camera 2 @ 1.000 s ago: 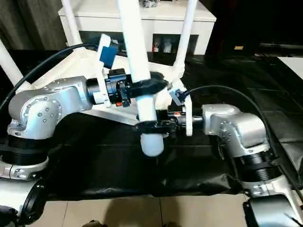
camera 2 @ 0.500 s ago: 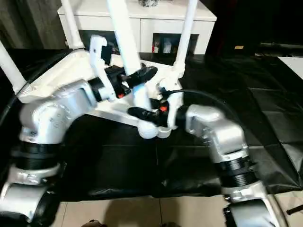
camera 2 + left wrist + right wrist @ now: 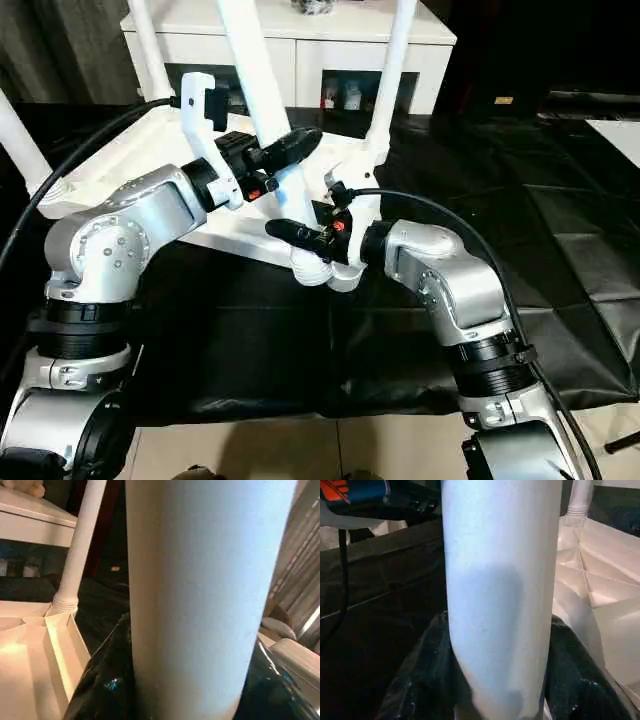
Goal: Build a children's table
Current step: Insert table leg to table base
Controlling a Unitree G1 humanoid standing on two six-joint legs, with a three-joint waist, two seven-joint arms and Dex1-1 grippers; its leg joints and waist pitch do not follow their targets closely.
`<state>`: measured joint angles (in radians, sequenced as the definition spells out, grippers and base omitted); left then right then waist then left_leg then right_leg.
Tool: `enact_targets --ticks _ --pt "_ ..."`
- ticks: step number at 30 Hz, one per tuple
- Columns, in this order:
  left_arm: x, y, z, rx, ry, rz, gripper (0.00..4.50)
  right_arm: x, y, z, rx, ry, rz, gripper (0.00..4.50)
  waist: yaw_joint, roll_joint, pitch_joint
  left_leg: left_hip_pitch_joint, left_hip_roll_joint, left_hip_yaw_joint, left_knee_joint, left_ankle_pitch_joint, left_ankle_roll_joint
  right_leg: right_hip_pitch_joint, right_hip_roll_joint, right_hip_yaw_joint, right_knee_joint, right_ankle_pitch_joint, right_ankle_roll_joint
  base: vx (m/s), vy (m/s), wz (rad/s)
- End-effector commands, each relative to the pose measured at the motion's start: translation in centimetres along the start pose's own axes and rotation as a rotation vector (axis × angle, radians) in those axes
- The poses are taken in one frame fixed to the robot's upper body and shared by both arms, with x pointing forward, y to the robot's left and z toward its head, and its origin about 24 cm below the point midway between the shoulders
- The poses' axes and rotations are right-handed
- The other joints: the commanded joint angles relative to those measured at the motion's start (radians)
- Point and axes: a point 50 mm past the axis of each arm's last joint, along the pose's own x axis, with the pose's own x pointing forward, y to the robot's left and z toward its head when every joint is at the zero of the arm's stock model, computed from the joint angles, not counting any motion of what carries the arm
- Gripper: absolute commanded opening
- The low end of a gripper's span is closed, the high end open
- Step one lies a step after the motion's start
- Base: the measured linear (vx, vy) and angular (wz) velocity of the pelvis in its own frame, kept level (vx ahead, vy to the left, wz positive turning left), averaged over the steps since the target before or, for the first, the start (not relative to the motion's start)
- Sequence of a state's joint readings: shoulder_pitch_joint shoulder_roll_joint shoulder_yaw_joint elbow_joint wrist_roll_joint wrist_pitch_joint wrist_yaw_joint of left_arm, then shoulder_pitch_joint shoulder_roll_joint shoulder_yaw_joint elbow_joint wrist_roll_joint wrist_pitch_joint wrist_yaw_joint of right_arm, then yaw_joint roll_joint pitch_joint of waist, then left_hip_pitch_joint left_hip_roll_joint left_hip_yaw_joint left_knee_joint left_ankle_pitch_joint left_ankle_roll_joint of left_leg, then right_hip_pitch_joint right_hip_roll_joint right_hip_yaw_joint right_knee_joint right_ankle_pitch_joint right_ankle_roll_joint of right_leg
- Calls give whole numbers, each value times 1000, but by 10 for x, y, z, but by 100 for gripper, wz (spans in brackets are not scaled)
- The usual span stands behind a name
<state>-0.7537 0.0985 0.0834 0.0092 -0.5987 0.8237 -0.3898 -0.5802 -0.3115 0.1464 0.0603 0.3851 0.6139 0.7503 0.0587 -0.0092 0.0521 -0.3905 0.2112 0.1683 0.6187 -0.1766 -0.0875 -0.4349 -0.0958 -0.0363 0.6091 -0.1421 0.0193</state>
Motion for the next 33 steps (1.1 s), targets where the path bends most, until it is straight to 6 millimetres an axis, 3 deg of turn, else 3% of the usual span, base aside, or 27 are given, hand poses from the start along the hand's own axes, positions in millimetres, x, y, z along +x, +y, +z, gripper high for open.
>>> enact_targets --ticks 1,8,33 --pt "0 -1 6 -5 -3 -10 182 -4 -9 10 -34 -43 -51 221 -1 -12 -74 12 -7 13 -75 -227 0 58 -10 11 -71 -297 -155 0 0 0" --pt "1 -4 7 11 11 -26 182 -7 -14 11 2 -29 -27 302 0 -11 -74 11 -7 13 -75 -214 6 60 -10 11 -68 -276 -164 0 0 0" --pt "4 -17 4 93 76 -161 182 -14 -8 5 28 126 150 308 2 -14 -73 11 -6 14 -74 -213 8 61 -12 11 -69 -291 -170 0 0 0"
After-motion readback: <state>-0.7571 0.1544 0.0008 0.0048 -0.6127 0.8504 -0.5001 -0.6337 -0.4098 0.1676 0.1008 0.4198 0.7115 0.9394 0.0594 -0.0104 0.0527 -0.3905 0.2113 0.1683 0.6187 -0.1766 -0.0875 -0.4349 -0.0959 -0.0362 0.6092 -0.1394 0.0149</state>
